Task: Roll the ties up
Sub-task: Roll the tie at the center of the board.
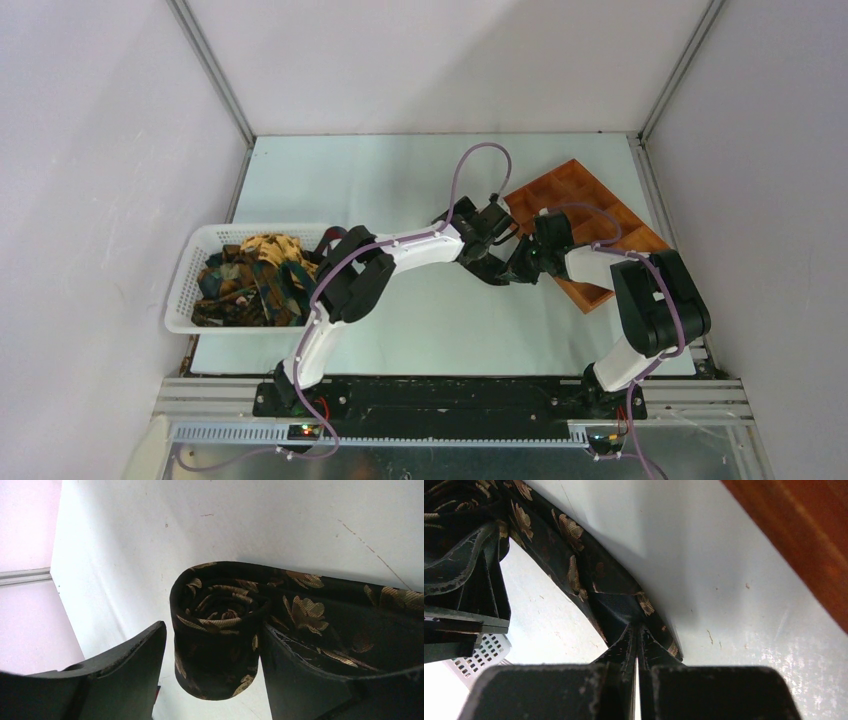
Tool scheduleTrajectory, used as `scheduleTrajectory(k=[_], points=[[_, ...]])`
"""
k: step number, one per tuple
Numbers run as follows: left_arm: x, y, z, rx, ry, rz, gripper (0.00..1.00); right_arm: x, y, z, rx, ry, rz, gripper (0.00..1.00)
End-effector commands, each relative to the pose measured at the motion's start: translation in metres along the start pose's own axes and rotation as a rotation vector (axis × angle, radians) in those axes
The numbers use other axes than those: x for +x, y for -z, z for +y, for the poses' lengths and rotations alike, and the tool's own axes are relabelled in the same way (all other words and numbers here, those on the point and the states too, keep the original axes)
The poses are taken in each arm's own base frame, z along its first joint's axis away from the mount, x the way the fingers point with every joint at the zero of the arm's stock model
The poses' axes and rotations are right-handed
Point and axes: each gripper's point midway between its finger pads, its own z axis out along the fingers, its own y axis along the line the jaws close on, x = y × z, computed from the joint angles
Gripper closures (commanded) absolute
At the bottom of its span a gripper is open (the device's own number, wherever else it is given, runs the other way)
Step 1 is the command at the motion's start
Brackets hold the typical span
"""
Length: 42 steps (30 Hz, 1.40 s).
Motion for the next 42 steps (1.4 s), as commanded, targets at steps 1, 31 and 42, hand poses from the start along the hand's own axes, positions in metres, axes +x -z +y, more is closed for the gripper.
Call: scheduleTrajectory(k=[1,31,42], points=[[-0.025,0.02,0.013,0.015,0.072,-0.062,0.26,0.005,0.001,-0.02,0.085,-0.006,0.006,1.0],[-0.05,0.051,0.025,0.091,0.171,-0.123,0.24,0.005,0.0,-0.021,0.09,-0.007,0.007,1.0],[-0.067,0.103,0.057,0.267,0.362,-0.241,0.25,0.005,-0.001,-0.022,0.092,-0.009,0.009,0.98]])
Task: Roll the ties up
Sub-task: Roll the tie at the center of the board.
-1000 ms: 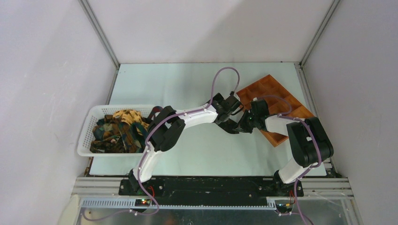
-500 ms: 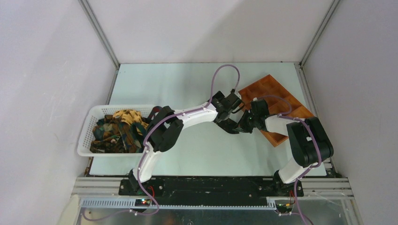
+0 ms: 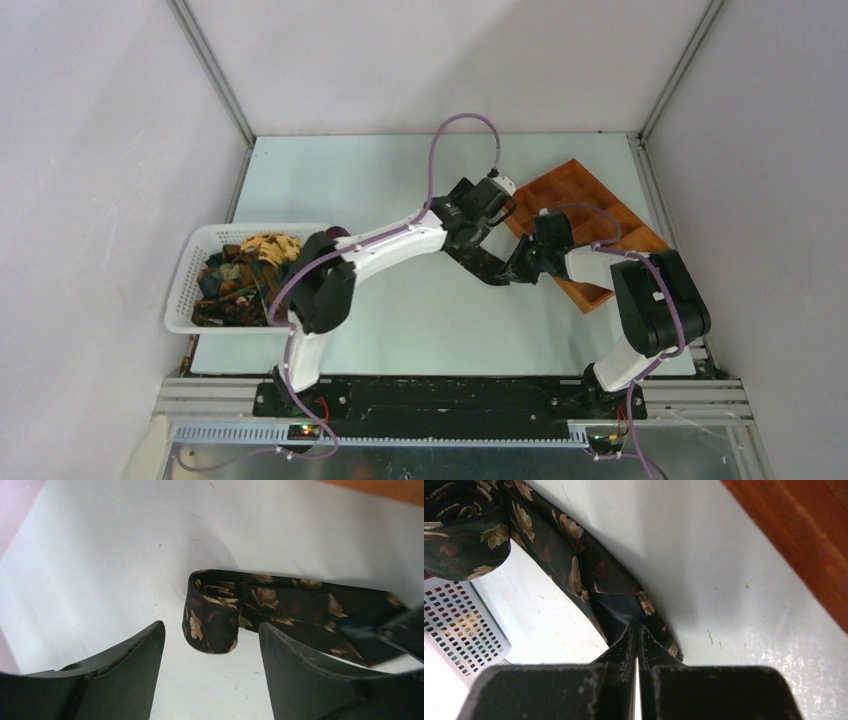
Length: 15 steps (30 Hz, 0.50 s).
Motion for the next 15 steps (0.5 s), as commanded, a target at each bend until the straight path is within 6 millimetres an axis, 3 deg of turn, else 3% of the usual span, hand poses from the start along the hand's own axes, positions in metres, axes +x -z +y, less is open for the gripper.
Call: scheduleTrajectory(k=[1,5,9,12,15], points=[[-0.041,0.053,0.03,0.106,0.204,-0.158,0.29,0.006,-0.001,-0.022,0.091,-0.008,0.01,0.98],[-0.03,0.058,0.055,0.124,0.298,-0.186,0.48,0.006,-0.002,-0.023,0.091,-0.007,0.013,0.98],[-0.005,0.036,0.068,0.051,0.282,-0.114,0.67,0.006,-0.003,-0.022,0.089,-0.008,0.014,0.98],[0.002,0.025,0.066,0.034,0.264,-0.087,0.82,0.007,-0.003,-0.022,0.087,-0.007,0.015,0.98],[0.005,0.014,0.057,0.052,0.255,-0.073,0.91,0.007,-0.003,-0.022,0.085,-0.006,0.015,0.98]])
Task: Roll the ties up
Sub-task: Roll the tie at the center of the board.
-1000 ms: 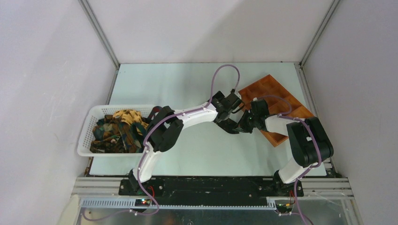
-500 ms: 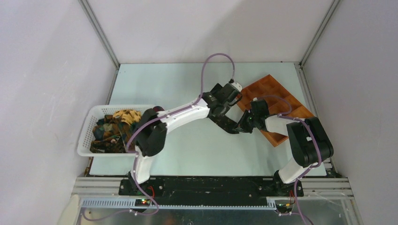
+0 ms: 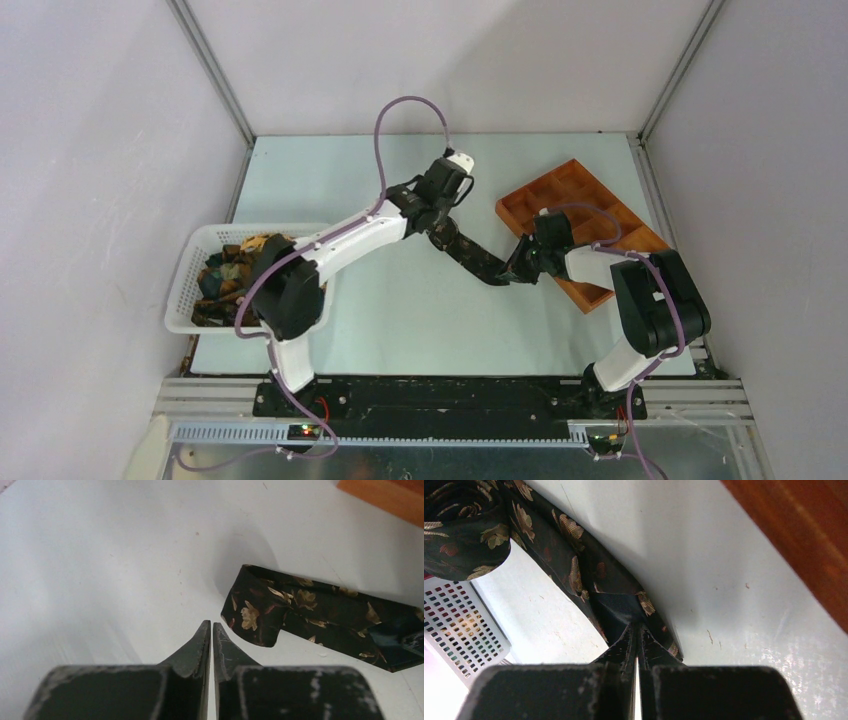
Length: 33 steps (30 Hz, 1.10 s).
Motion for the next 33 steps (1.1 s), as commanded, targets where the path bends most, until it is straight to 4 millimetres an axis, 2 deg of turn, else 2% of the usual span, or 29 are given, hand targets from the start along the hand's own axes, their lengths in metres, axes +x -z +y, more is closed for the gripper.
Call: scheduleTrajectory(k=[1,5,25,33], points=[[0.005,-0.013,-0.014,0.022,-0.011,0.004,0.94,0.006,-0.003,-0.022,0.086,-0.007,0.015,0.98],[0.012,-0.022,-0.023,0.048,-0.02,0.029,1.0,0.006,-0.003,-0.022,0.086,-0.006,0.015,0.98],[0.047,-0.042,-0.05,0.112,-0.044,0.126,1.0,0.007,-0.003,-0.022,0.088,-0.007,0.017,0.98],[0.049,-0.042,-0.064,0.153,-0.045,0.129,1.0,0.008,-0.003,-0.022,0.09,-0.007,0.018,0.98]])
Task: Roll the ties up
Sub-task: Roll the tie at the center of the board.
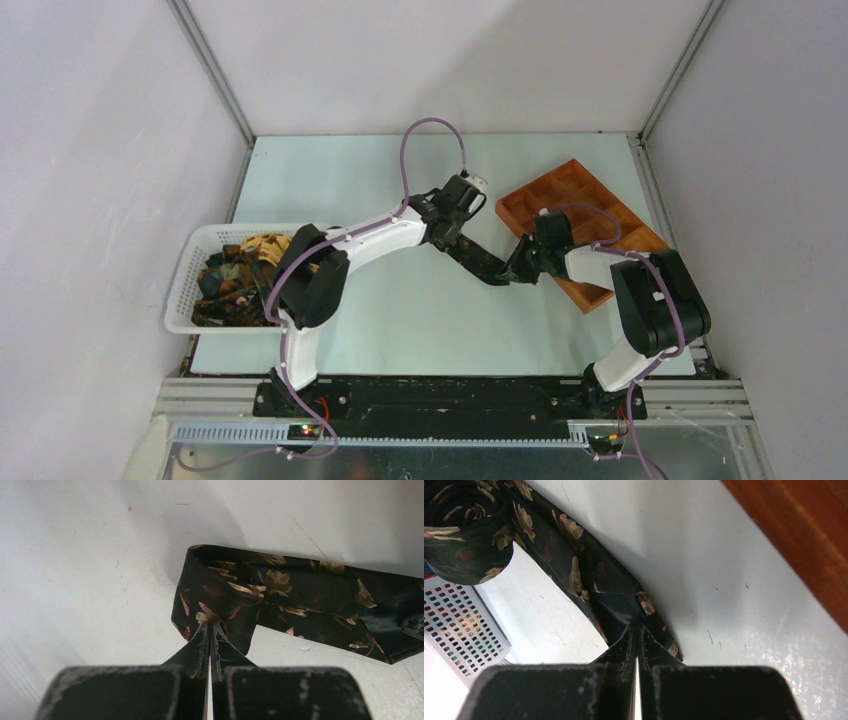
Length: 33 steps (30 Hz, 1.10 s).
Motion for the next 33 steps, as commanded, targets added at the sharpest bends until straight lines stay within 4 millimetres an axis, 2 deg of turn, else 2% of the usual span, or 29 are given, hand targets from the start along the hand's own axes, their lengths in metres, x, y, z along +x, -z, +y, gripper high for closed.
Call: scheduleTrajectory(k=[1,17,23,30,33], points=[[-0.006,-0.001,-0.018,0.048,0.016,-0.021,1.0,0.008,-0.003,-0.022,0.09,-0.007,0.018,0.98],[0.006,-0.006,-0.057,0.124,-0.013,0.009,1.0,0.007,-0.003,-0.022,0.088,-0.008,0.013,0.98],[0.013,-0.01,-0.06,0.115,-0.005,0.025,1.0,0.006,-0.001,-0.02,0.084,-0.006,0.008,0.98],[-0.008,0.003,-0.052,0.092,0.024,-0.04,1.0,-0.006,0.014,-0.003,0.047,0.011,-0.046,0.95],[-0.019,0.01,-0.05,0.091,0.031,-0.066,1.0,-0.017,0.025,0.013,0.008,0.031,-0.092,0.91]])
